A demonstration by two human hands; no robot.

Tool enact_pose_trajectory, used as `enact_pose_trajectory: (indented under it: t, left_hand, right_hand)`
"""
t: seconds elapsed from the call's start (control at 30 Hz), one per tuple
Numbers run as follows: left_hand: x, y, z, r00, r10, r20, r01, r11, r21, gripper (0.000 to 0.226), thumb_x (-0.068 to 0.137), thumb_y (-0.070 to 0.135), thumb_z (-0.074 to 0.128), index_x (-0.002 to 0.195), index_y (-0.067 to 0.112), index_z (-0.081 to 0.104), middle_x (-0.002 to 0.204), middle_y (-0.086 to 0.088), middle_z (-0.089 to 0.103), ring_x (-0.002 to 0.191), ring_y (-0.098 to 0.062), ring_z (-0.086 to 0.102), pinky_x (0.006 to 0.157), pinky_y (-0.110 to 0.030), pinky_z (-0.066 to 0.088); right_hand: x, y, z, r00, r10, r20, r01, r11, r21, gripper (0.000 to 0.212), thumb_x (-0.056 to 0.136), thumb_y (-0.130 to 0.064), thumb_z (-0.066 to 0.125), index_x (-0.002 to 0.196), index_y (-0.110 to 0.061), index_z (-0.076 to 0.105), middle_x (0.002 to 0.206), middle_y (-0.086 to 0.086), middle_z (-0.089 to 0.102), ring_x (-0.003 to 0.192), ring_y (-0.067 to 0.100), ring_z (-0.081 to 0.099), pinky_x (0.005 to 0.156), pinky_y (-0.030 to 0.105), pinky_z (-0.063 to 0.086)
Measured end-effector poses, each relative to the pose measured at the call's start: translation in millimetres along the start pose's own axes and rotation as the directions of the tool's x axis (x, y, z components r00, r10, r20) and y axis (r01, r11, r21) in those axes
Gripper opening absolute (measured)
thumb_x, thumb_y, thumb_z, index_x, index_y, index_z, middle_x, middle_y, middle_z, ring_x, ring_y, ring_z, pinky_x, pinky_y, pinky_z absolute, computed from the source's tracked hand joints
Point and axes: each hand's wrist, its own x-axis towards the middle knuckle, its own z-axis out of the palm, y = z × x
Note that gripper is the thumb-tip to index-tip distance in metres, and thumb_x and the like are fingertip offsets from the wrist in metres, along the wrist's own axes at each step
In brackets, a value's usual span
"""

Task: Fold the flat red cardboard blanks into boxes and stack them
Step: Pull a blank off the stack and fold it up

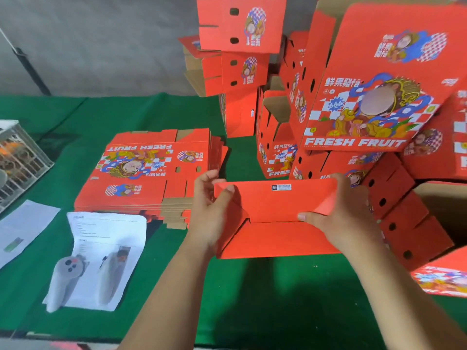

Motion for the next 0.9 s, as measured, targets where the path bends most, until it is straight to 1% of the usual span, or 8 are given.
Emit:
enact_pose_trajectory:
  t: [0.13, 0.23, 0.33, 0.4, 0.5, 0.63, 0.73, 0.9]
  left_hand:
    - [4, 10, 3, 0.997, 0.044, -0.069, -0.044, 0.999, 0.008, 0.028, 0.104, 0.022, 0.061, 0.13, 0.03, 0.056, 0.109, 0.013, 0.067, 0.094, 0.006, 0.063, 0.088, -0.013, 0.046]
    - [6, 15, -5, 0.949, -0.299, -0.099, 0.313, 0.932, 0.185, 0.073, 0.093, 0.078, 0.048, 0.147, 0.03, 0.055, 0.145, -0.001, 0.061, 0.131, -0.016, 0.059, 0.111, -0.039, 0.045]
    - [-2, 17, -14, 0.782, -0.615, 0.095, 0.617, 0.787, 0.009, 0.093, 0.076, 0.1, 0.03, 0.092, 0.028, 0.086, 0.11, -0.014, 0.079, 0.094, -0.028, 0.079, 0.068, -0.039, 0.064]
    - [-11, 6, -20, 0.781, -0.605, 0.155, 0.614, 0.789, -0.014, 0.073, 0.081, 0.088, 0.045, 0.079, 0.027, 0.085, 0.096, -0.012, 0.08, 0.078, -0.025, 0.079, 0.061, -0.031, 0.06]
    - [-25, -21, -36, 0.888, -0.419, 0.19, 0.449, 0.88, -0.156, 0.036, 0.07, 0.04, 0.068, 0.102, 0.03, 0.081, 0.105, -0.007, 0.08, 0.085, -0.019, 0.077, 0.065, -0.028, 0.059]
    - [-38, -47, -50, 0.961, -0.267, 0.075, 0.277, 0.939, -0.205, 0.065, 0.082, -0.004, 0.06, 0.141, 0.022, 0.054, 0.135, -0.01, 0.069, 0.11, -0.028, 0.067, 0.082, -0.04, 0.058]
    - [-39, -56, -43, 0.981, -0.191, -0.032, 0.191, 0.982, -0.018, 0.063, 0.096, -0.003, 0.06, 0.147, 0.031, 0.046, 0.137, -0.003, 0.067, 0.116, -0.027, 0.069, 0.093, -0.053, 0.058]
    - [-48, -65, -50, 0.973, -0.211, -0.097, 0.222, 0.966, 0.129, 0.056, 0.088, -0.004, 0.059, 0.129, 0.034, 0.064, 0.099, -0.015, 0.069, 0.056, -0.016, 0.065, 0.046, -0.028, 0.051]
  right_hand:
    - [-2, 4, 5, 0.996, -0.029, -0.088, 0.045, 0.983, 0.181, 0.106, 0.06, -0.06, 0.09, 0.144, -0.046, 0.027, 0.128, 0.001, 0.035, 0.121, 0.031, 0.05, 0.095, 0.047, 0.048]
    - [2, 8, 6, 1.0, -0.018, 0.007, 0.014, 0.914, 0.405, 0.077, 0.073, -0.076, 0.062, 0.142, -0.054, 0.035, 0.126, -0.006, 0.032, 0.124, 0.017, 0.042, 0.099, 0.036, 0.036]
    - [4, 11, 9, 1.0, 0.008, -0.026, 0.005, 0.892, 0.453, 0.059, 0.082, -0.074, 0.041, 0.133, -0.046, 0.051, 0.126, 0.003, 0.044, 0.121, 0.018, 0.045, 0.094, 0.037, 0.035]
    - [2, 13, 10, 0.994, 0.018, -0.109, 0.038, 0.871, 0.49, 0.057, 0.084, -0.073, 0.044, 0.127, -0.037, 0.056, 0.119, 0.004, 0.055, 0.11, 0.015, 0.053, 0.091, 0.04, 0.043]
    - [-5, 18, 7, 0.986, 0.157, -0.06, -0.072, 0.718, 0.693, 0.066, 0.076, -0.068, 0.063, 0.133, -0.038, 0.049, 0.097, -0.007, 0.058, 0.076, 0.0, 0.056, 0.074, 0.038, 0.046]
    - [-8, 30, 7, 0.971, 0.036, 0.237, -0.173, 0.79, 0.588, 0.043, 0.083, -0.034, 0.067, 0.126, -0.041, 0.064, 0.108, -0.006, 0.075, 0.092, 0.016, 0.074, 0.083, 0.044, 0.061]
    - [-23, 35, 17, 0.951, -0.013, 0.31, -0.166, 0.822, 0.545, 0.038, 0.09, -0.017, 0.077, 0.119, -0.037, 0.065, 0.119, -0.004, 0.071, 0.097, 0.009, 0.074, 0.083, 0.035, 0.061]
    - [-57, 69, 44, 0.93, 0.034, 0.367, -0.249, 0.791, 0.559, 0.057, 0.085, 0.007, 0.077, 0.125, -0.022, 0.048, 0.12, 0.007, 0.066, 0.1, 0.015, 0.071, 0.085, 0.044, 0.062]
